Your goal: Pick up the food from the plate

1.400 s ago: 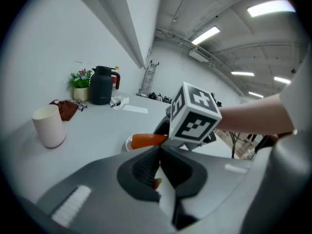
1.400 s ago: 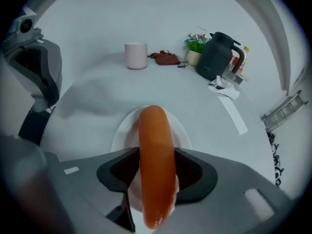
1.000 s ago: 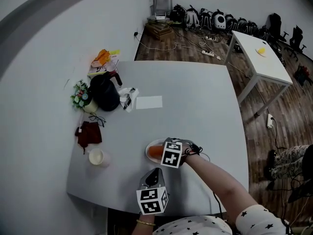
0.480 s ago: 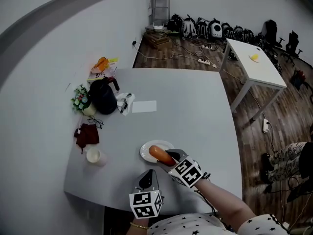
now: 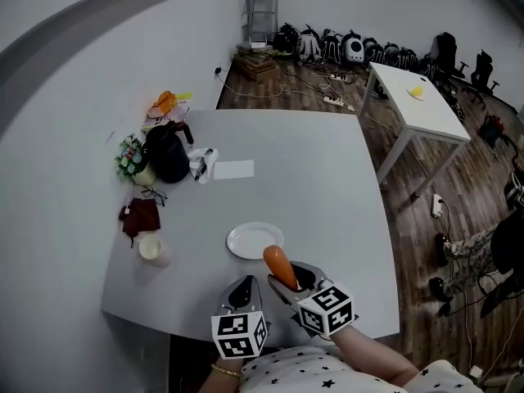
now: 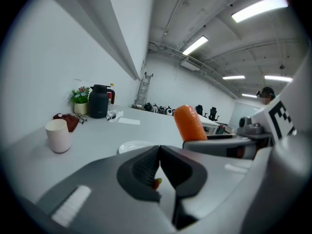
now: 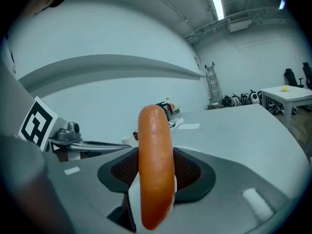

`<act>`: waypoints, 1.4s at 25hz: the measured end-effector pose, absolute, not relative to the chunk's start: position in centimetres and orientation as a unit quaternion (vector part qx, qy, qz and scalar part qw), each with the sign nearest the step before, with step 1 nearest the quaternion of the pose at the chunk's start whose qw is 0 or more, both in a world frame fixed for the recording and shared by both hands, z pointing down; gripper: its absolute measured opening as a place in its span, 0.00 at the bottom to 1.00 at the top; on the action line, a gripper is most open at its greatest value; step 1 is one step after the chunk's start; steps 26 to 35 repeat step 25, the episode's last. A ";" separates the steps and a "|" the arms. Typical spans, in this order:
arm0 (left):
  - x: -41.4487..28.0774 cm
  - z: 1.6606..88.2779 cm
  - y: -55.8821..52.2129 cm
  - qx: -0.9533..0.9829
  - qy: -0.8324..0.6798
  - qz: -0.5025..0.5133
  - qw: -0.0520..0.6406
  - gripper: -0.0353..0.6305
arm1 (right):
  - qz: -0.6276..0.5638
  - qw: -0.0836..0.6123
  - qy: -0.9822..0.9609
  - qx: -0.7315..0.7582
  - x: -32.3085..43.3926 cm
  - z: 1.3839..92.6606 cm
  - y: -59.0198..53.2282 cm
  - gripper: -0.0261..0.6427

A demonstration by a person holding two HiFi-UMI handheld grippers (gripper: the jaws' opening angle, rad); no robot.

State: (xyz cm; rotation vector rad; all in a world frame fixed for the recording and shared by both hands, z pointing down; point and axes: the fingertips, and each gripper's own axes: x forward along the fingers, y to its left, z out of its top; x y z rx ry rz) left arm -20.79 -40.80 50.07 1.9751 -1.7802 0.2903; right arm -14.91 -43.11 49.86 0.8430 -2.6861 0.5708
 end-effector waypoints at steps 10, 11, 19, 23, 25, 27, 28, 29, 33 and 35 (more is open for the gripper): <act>-21.5 49.4 -40.9 0.725 -0.645 0.102 0.220 0.06 | 0.191 0.119 -0.927 0.301 -15.8 49.1 -42.8 0.35; -21.6 49.3 -40.9 0.725 -0.645 0.101 0.220 0.06 | 0.190 0.119 -0.927 0.302 -15.8 49.0 -42.9 0.35; -22.4 49.5 -41.2 0.720 -0.650 0.098 0.222 0.06 | 0.197 0.118 -0.925 0.301 -16.4 49.1 -43.1 0.35; -22.6 49.6 -41.6 0.718 -0.652 0.095 0.223 0.06 | 0.202 0.115 -0.925 0.300 -16.6 49.0 -43.4 0.35; -22.7 49.6 -41.8 0.717 -0.653 0.095 0.223 0.06 | 0.201 0.114 -0.926 0.299 -16.6 49.0 -43.6 0.35; -22.7 49.6 -41.8 0.717 -0.653 0.095 0.223 0.06 | 0.201 0.114 -0.926 0.299 -16.6 49.0 -43.6 0.35; -22.7 49.6 -41.8 0.717 -0.653 0.095 0.223 0.06 | 0.201 0.114 -0.926 0.299 -16.6 49.0 -43.6 0.35; -22.7 49.6 -41.8 0.717 -0.653 0.095 0.223 0.06 | 0.201 0.114 -0.926 0.299 -16.6 49.0 -43.6 0.35; -22.7 49.6 -41.8 0.717 -0.653 0.095 0.223 0.06 | 0.201 0.114 -0.926 0.299 -16.6 49.0 -43.6 0.35; -22.7 49.6 -41.8 0.717 -0.653 0.095 0.223 0.06 | 0.201 0.114 -0.926 0.299 -16.6 49.0 -43.6 0.35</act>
